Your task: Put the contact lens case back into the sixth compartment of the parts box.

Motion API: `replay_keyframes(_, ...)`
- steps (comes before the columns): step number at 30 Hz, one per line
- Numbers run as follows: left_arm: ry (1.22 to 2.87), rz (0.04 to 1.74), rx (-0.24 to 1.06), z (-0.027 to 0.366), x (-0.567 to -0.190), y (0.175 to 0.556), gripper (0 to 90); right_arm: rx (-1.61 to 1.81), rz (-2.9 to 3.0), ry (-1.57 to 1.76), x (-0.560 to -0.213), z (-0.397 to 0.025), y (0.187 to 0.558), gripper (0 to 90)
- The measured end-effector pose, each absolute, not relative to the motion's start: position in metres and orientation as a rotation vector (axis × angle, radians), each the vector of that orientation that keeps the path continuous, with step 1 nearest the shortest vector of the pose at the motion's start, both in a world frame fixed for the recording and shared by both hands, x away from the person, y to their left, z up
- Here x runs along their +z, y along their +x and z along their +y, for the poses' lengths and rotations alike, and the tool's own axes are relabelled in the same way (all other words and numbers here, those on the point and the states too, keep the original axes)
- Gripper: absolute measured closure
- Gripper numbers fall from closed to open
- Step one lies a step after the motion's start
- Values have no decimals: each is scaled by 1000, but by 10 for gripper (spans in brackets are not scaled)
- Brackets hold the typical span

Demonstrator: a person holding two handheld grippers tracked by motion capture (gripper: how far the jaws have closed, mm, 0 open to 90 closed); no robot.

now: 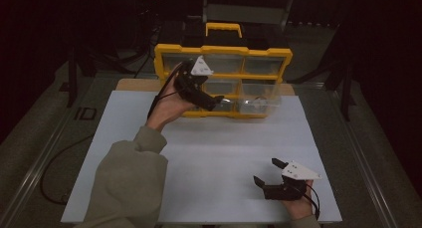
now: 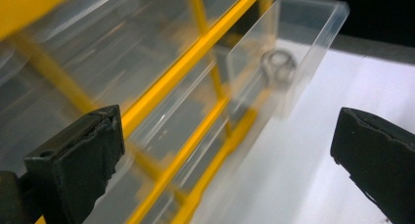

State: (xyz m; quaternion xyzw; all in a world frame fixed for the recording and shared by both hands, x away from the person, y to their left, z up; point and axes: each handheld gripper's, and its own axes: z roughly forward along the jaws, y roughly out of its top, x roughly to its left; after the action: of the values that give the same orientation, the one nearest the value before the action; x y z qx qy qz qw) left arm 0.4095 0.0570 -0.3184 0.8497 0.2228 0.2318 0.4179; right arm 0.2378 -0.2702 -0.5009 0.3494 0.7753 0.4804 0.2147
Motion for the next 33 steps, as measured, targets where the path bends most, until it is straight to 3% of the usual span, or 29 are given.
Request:
replay_keyframes(17, 2021, 800, 718, 164, -382, 338, 2, 1327, 2156, 963, -501, -267, 238, 80)
replay_keyframes(33, 1859, 933, 664, 231, -464, 268, 2, 1367, 2129, 960, -498, -265, 243, 80)
